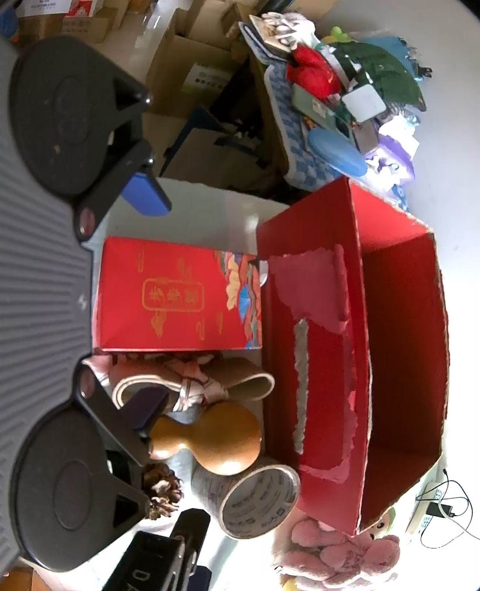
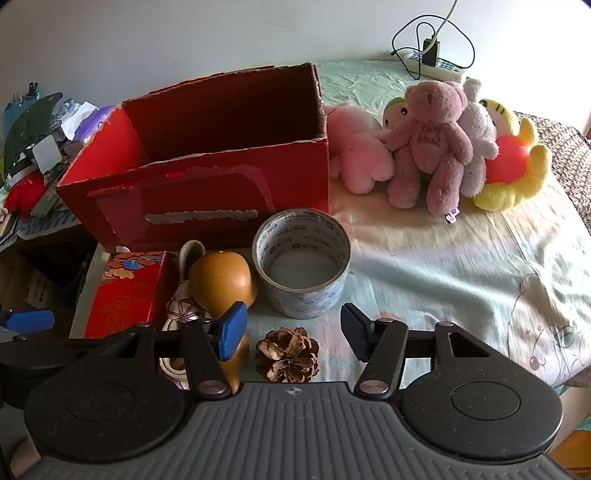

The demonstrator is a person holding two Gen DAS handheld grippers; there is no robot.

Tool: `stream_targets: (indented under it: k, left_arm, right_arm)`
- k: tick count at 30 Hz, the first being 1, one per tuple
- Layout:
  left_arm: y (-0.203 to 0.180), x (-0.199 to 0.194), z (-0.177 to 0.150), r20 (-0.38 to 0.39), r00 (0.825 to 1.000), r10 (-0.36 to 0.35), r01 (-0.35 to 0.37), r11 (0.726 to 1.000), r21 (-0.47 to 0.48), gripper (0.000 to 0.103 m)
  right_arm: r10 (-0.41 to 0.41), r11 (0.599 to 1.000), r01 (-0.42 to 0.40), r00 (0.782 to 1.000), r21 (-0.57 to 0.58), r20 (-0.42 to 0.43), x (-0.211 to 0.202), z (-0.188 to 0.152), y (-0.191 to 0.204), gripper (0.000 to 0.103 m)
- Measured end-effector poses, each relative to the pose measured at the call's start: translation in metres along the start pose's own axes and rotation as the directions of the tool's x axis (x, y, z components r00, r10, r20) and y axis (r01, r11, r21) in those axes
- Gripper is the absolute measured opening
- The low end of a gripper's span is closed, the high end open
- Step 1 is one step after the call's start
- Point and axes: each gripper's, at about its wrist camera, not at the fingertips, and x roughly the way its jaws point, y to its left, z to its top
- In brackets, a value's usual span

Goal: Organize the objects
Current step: 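Move the right gripper toward the clear packing-tape roll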

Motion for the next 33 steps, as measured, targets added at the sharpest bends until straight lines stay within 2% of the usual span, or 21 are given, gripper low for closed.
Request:
stream_targets:
  k: [33]
  left_arm:
    - [-0.012,0.009,0.01,-0.029,1.0,0.009,-0.008,1.0,0.012,0.1]
  right_arm:
    - [0.023,0.999,-0.023,1.0,0.036,-0.005,0.009,0.005,-0.015,0.059]
